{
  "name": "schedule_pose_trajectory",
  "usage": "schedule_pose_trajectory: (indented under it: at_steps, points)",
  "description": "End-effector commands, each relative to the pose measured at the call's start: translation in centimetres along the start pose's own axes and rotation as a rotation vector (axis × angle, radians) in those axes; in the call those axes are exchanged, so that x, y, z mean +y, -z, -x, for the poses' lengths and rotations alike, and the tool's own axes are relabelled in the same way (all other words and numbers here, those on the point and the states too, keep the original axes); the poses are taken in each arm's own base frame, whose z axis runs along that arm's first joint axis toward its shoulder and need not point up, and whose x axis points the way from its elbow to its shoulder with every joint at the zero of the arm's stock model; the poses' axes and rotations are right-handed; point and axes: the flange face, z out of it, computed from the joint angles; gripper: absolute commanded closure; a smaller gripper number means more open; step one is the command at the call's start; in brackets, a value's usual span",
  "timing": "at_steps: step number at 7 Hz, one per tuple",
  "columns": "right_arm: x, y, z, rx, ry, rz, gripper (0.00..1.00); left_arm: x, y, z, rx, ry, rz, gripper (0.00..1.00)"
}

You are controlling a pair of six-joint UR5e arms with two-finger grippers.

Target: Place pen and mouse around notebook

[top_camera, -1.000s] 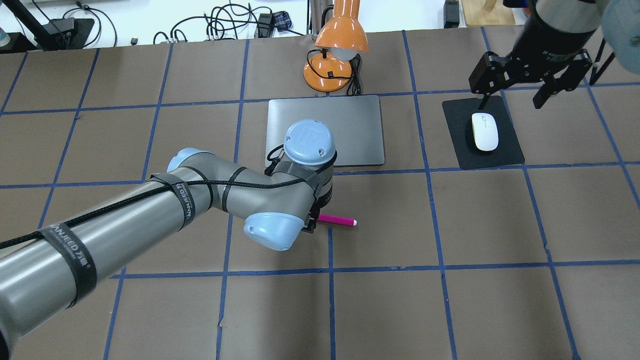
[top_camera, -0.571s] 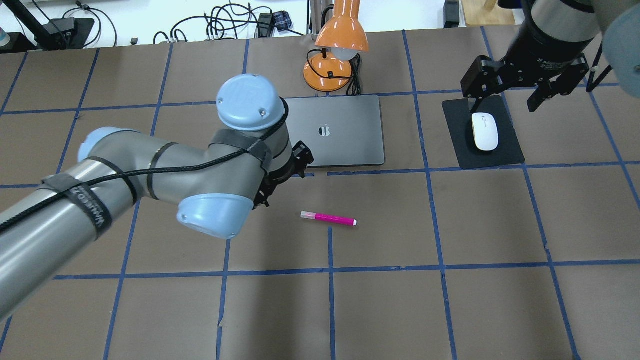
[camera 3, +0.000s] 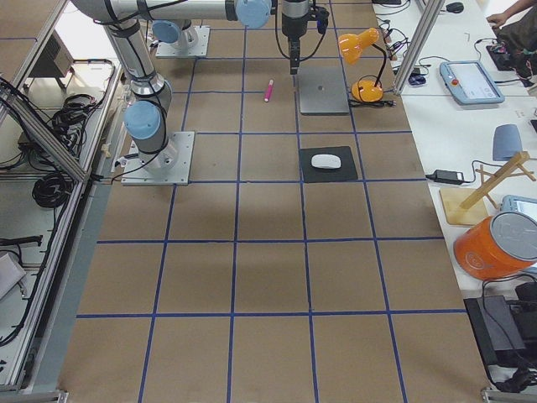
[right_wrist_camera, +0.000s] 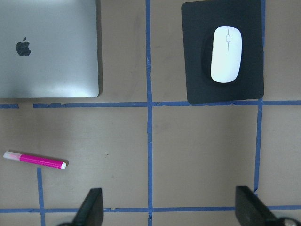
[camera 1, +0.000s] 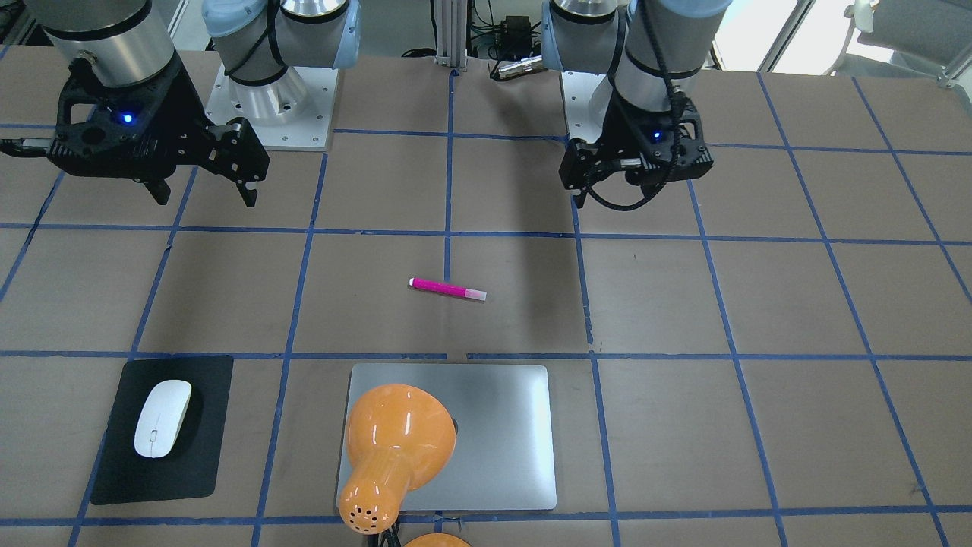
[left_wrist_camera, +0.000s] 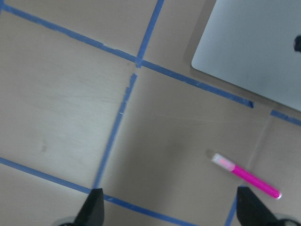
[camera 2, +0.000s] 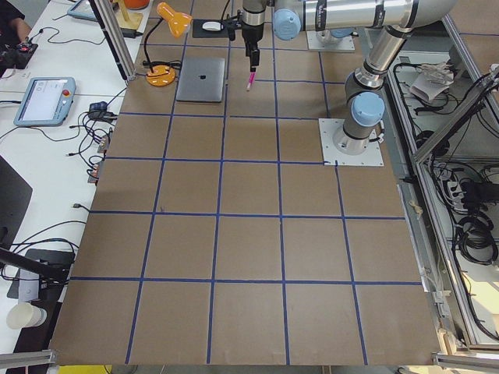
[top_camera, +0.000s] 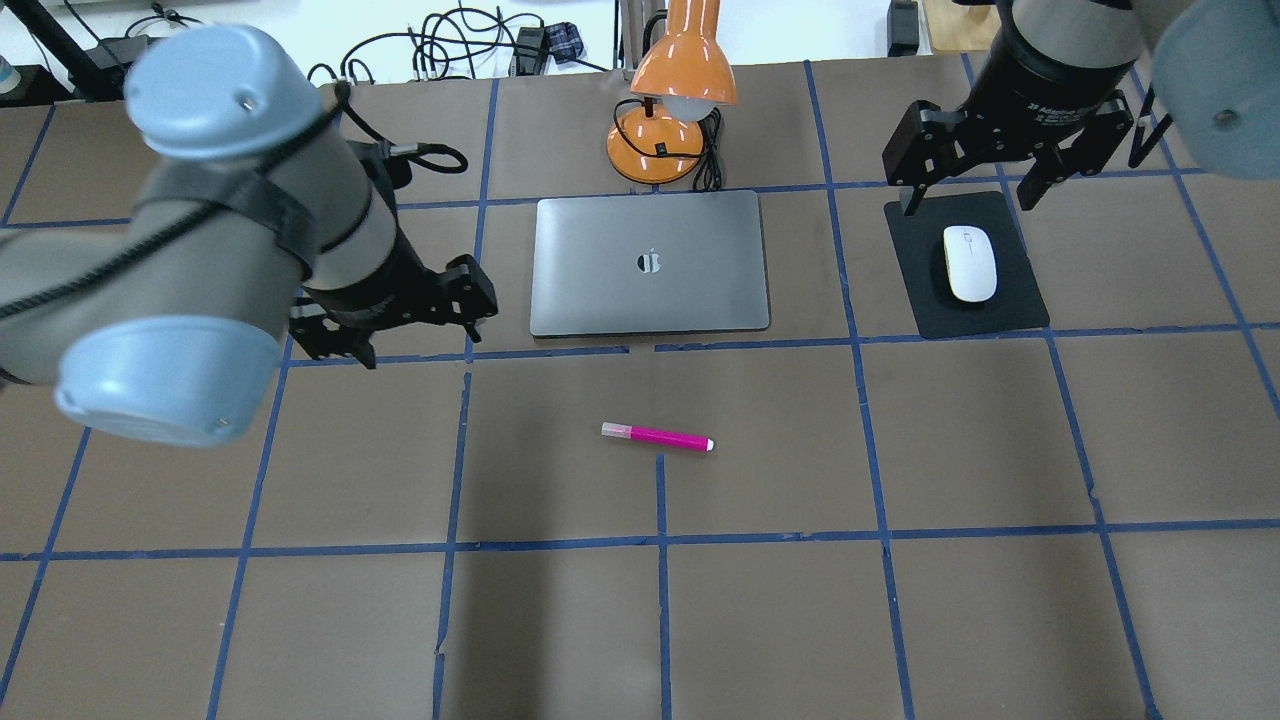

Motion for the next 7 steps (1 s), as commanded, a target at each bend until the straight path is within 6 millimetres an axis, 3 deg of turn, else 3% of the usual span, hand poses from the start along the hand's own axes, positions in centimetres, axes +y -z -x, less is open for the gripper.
schedule_pose_trajectory:
  at_steps: [1,4,7]
  points:
    - [0.16,0.44,0.43,-0.001,-0.050,-0.006,0.00,-3.35,4.79,2.74,0.003,-0.069,0.016,0.00]
    - [-0.58,-0.24,0.14,-0.001,-0.028,-0.001,0.00,-3.85,4.62,2.44,0.008,-0.079,-0.001,0.00]
    - [-0.55,0.43,0.28,0.008,-0.023,-0.009,0.00,-3.79,4.68,2.30,0.008,-0.082,-0.001,0.00]
